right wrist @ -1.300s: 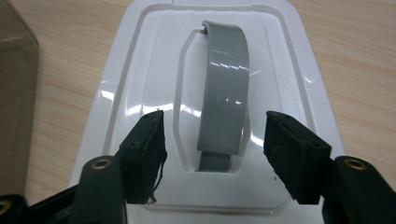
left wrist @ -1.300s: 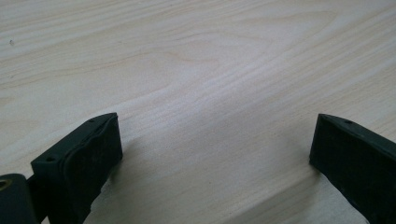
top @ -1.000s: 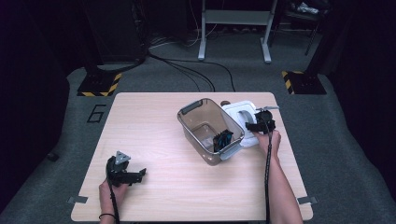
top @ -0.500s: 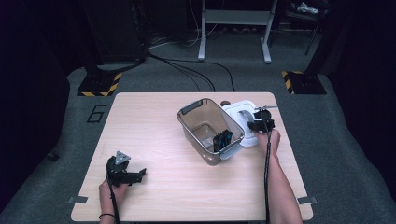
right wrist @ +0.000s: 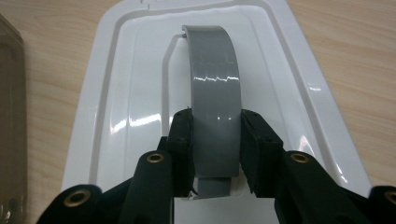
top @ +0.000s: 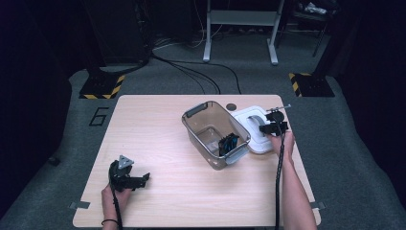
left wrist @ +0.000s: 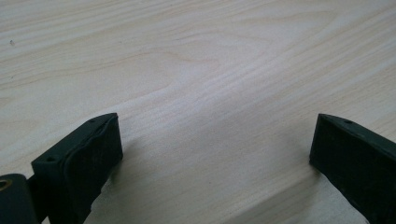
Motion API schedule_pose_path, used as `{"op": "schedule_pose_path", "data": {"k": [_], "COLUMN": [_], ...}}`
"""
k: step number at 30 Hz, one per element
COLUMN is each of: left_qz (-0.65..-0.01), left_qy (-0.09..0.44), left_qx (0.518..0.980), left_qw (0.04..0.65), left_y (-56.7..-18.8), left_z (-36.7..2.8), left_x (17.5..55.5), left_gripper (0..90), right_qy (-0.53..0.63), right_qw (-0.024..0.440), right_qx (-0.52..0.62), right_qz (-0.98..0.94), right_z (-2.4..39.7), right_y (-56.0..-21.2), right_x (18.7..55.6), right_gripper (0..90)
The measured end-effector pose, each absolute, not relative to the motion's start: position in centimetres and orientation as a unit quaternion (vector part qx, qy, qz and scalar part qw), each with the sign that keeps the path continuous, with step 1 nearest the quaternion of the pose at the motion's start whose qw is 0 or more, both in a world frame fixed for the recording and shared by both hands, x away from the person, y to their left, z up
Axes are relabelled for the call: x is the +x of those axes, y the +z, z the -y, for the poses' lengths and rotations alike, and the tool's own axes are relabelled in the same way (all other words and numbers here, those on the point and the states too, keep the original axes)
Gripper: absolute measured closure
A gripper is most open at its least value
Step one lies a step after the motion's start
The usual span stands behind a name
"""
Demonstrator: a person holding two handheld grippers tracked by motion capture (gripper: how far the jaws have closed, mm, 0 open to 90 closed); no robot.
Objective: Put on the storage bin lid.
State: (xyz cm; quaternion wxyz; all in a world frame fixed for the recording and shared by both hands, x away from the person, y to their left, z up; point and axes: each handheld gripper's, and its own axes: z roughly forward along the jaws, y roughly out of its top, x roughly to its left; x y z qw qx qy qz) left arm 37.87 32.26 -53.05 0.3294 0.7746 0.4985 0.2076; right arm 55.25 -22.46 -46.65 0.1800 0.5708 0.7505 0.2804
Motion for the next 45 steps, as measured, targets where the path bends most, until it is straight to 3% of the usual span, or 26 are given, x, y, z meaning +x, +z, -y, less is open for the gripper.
{"op": "schedule_pose_path", "data": {"k": [22,45], "left_qz": [-0.499,-0.499], "left_qy": [0.214,0.214], "left_qx": [0.771,0.771], "left_qw": [0.334,0.334], "left_y": [-53.2,-53.2], "left_z": [-32.2,-32.2], "left_x": [37.9,37.9], "left_gripper": [2.4,2.4], "right_qy": [0.276,0.318], "right_qw": [0.213,0.233], "right_qx": [0.568,0.532], "right_qz": [-0.746,-0.749], "right_z": [24.9,22.8], "right_y": [-39.9,-31.3], "right_x": [52.5,48.5], "right_gripper": [67.3,67.3]}}
